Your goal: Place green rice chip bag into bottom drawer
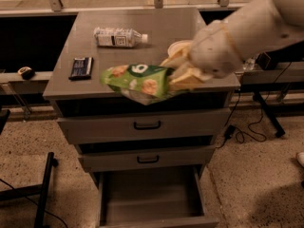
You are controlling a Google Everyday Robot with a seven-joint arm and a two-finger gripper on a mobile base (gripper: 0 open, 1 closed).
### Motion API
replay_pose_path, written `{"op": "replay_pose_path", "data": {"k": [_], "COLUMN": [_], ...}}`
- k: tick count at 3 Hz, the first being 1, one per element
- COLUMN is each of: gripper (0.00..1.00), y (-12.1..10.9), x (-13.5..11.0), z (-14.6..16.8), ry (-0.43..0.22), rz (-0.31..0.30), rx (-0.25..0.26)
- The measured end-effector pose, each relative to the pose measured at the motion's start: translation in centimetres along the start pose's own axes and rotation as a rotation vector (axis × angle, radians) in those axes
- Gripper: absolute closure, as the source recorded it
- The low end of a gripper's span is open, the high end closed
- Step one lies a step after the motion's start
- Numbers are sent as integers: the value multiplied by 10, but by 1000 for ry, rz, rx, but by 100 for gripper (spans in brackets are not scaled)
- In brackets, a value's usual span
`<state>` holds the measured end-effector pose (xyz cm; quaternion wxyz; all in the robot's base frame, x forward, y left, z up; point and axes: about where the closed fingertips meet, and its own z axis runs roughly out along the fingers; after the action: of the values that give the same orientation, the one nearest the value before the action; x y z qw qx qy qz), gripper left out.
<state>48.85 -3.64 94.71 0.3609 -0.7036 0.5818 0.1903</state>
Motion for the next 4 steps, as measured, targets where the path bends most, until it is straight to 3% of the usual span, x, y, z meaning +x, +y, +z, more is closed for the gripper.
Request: {"op": "replay_pose_path", "data": {"k": [1, 2, 3, 4], "gripper": [100, 100, 100, 100], "y": [18, 17, 33, 54], "x": [53, 47, 134, 223], "z": [-60, -55, -44, -21], "ry": [141, 129, 161, 181], "rz": [-91, -90, -35, 3], "rx": [81, 72, 50, -27]}}
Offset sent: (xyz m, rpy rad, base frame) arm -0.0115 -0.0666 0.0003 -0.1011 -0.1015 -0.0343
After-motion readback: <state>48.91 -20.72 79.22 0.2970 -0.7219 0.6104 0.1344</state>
